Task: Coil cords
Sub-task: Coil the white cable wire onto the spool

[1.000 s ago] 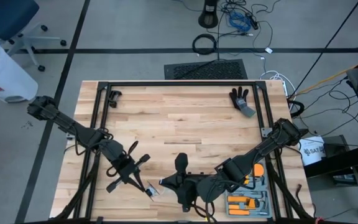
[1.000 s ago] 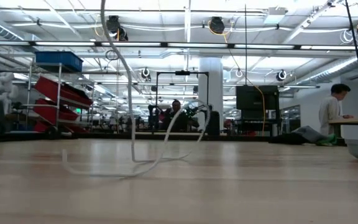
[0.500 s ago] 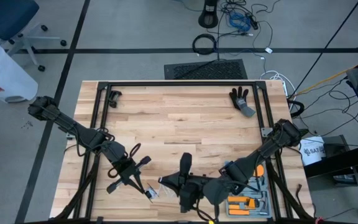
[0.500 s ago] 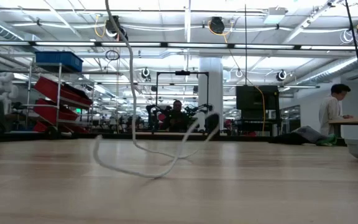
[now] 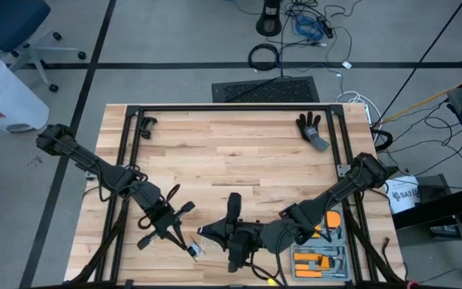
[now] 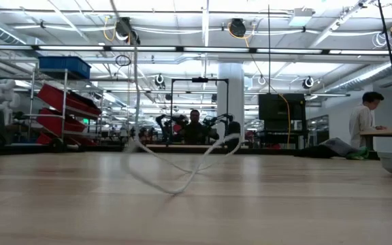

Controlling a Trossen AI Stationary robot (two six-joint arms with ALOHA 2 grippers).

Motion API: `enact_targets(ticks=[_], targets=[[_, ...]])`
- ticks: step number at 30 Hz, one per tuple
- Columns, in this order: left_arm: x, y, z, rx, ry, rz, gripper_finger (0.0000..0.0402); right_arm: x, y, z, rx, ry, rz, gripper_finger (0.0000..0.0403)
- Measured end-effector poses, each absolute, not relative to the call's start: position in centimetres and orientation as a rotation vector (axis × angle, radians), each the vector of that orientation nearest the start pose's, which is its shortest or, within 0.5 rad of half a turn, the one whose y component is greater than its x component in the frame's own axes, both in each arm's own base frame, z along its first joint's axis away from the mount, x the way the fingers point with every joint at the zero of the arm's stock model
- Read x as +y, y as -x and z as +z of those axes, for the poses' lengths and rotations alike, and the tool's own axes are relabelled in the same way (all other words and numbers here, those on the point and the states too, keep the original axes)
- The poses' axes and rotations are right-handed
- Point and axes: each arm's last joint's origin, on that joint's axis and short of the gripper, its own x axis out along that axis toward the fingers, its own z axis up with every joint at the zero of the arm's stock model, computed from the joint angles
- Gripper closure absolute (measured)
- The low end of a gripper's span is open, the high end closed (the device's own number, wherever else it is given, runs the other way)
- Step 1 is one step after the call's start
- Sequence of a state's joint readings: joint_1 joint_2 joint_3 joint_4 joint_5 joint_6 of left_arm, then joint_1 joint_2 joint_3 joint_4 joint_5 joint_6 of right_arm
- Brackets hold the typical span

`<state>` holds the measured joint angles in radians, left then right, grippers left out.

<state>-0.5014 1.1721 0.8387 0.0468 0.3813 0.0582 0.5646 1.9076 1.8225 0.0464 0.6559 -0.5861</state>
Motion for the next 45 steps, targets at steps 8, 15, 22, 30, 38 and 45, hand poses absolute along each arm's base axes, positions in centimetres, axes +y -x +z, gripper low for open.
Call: enact_targets(ticks=[8,15,22,30,38,45], targets=[[-13.5,-22.3,29.8,0.251,-0.072,-0.886,0.0400,19.8,-40.5,39.5,-0.043,0.530,0.026,0.0403],[-13.6,-22.3,30.4,0.178,-0.071,-0.925,0.0400,18.8,-41.0,39.2,-0.016,0.505,0.027,0.0403],[-14.3,-22.0,30.9,0.101,-0.109,-0.985,0.0400,18.9,-40.9,38.5,0.051,0.478,0.060,0.0403],[-14.7,-21.7,31.4,0.028,-0.136,-1.027,0.0400,18.8,-40.9,38.0,0.103,0.459,0.067,0.0403],[-14.8,-21.6,31.9,-0.052,-0.165,-1.072,0.0400,18.9,-40.9,37.7,0.124,0.414,0.094,0.0403],[-14.8,-21.6,32.4,-0.110,-0.176,-1.075,0.0400,19.1,-40.8,37.8,0.111,0.361,0.145,0.0403]])
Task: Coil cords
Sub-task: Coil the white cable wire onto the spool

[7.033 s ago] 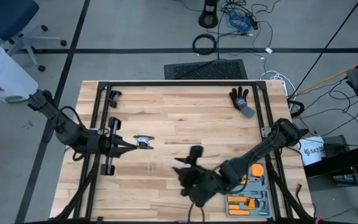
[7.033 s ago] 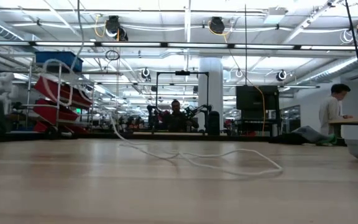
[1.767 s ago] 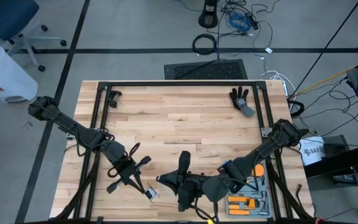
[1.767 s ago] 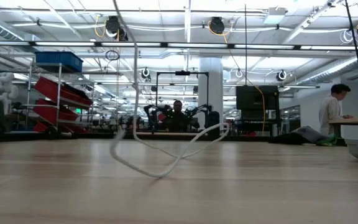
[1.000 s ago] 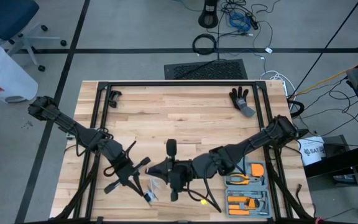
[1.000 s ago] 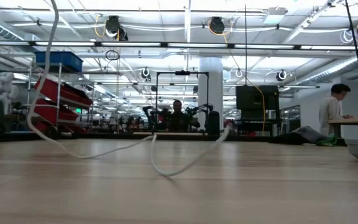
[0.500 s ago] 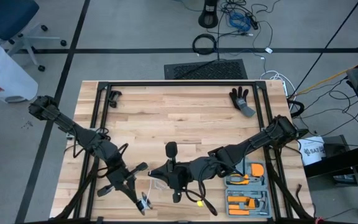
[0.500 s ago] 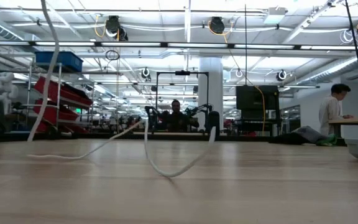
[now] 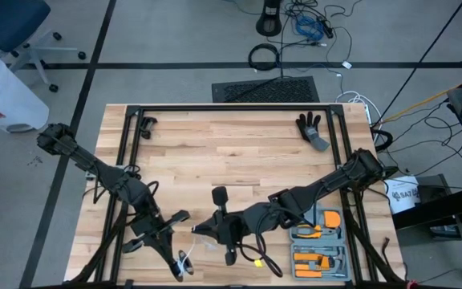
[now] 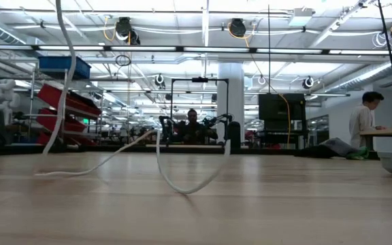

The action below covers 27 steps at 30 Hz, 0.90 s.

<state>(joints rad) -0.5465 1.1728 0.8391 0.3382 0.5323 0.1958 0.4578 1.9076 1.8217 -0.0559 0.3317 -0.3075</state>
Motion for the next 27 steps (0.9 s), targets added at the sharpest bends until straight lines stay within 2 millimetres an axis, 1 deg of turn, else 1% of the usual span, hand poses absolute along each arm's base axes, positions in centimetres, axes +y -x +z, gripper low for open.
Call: enact_targets(ticks=[4,7,11,16,22,27], targets=[[-14.9,-21.6,32.5,-0.136,-0.196,-1.073,0.0400,19.1,-40.8,37.8,0.109,0.339,0.170,0.0403],[-14.8,-21.6,32.8,-0.167,-0.196,-1.069,0.0400,19.2,-41.3,37.5,0.094,0.318,0.158,0.0403],[-14.9,-21.5,32.9,-0.177,-0.195,-1.071,0.0400,19.3,-42.5,36.6,0.041,0.296,0.140,0.0403],[-15.0,-21.5,32.9,-0.177,-0.195,-1.074,0.0400,18.9,-44.0,35.8,-0.027,0.242,0.102,0.0403],[-15.0,-21.4,32.8,-0.173,-0.195,-1.075,0.0400,18.5,-44.4,35.9,-0.061,0.150,0.068,0.0403],[-15.1,-21.4,32.8,-0.174,-0.194,-1.076,0.0400,18.2,-44.9,35.1,-0.029,0.065,0.067,0.0403]])
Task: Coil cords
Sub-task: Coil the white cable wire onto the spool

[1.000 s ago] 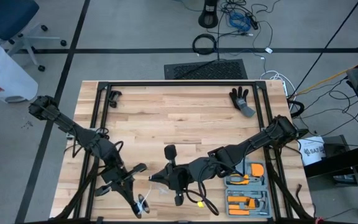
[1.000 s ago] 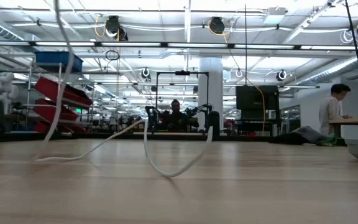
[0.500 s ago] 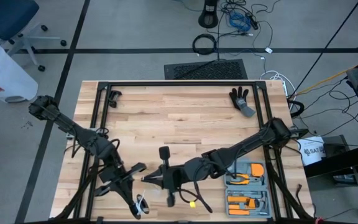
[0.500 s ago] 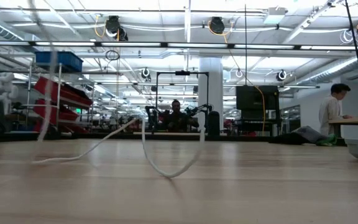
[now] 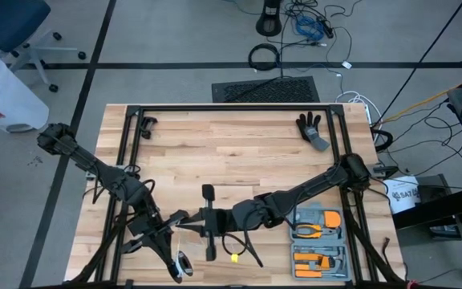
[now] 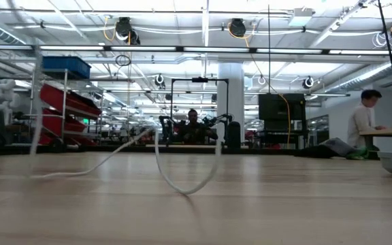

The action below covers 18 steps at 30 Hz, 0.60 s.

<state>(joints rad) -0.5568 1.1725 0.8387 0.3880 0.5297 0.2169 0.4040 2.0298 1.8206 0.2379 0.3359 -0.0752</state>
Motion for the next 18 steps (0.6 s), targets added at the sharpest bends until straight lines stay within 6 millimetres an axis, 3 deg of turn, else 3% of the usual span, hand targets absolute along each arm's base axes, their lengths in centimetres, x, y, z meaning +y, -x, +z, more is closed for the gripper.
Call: enact_targets(ticks=[9,18], targets=[[-15.1,-21.4,33.0,-0.196,-0.196,-1.072,0.0400,18.1,-45.6,33.9,-0.009,-0.023,0.068,0.0403],[-15.0,-21.3,33.7,-0.287,-0.218,-1.055,0.0400,18.8,-45.4,33.0,0.068,0.002,0.072,0.0403]])
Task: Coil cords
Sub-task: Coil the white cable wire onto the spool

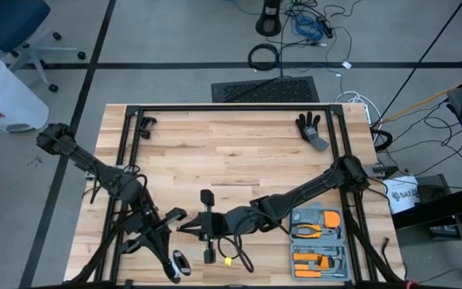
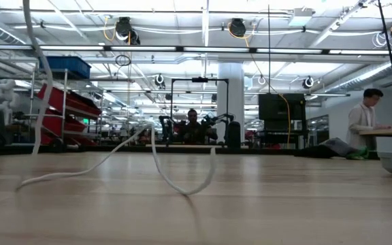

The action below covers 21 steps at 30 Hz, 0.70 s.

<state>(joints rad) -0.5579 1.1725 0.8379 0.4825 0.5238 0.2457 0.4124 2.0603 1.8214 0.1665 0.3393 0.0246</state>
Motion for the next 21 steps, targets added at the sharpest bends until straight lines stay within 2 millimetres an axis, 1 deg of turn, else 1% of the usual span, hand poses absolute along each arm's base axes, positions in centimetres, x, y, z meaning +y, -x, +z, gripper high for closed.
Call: enact_targets(ticks=[7,12,16,21], targets=[[-14.8,-21.0,34.0,-0.286,-0.215,-1.042,0.0400,19.5,-44.8,32.8,0.122,0.033,0.092,0.0403],[-14.0,-20.3,34.3,-0.223,-0.214,-0.927,0.0400,19.3,-44.0,32.8,0.216,0.062,0.095,0.0403],[-13.4,-19.8,34.3,-0.157,-0.208,-0.867,0.0400,18.9,-43.2,33.1,0.294,0.084,0.094,0.0403],[-12.9,-19.3,34.4,-0.110,-0.200,-0.801,0.0400,18.7,-42.0,33.3,0.386,0.164,0.125,0.0403]])
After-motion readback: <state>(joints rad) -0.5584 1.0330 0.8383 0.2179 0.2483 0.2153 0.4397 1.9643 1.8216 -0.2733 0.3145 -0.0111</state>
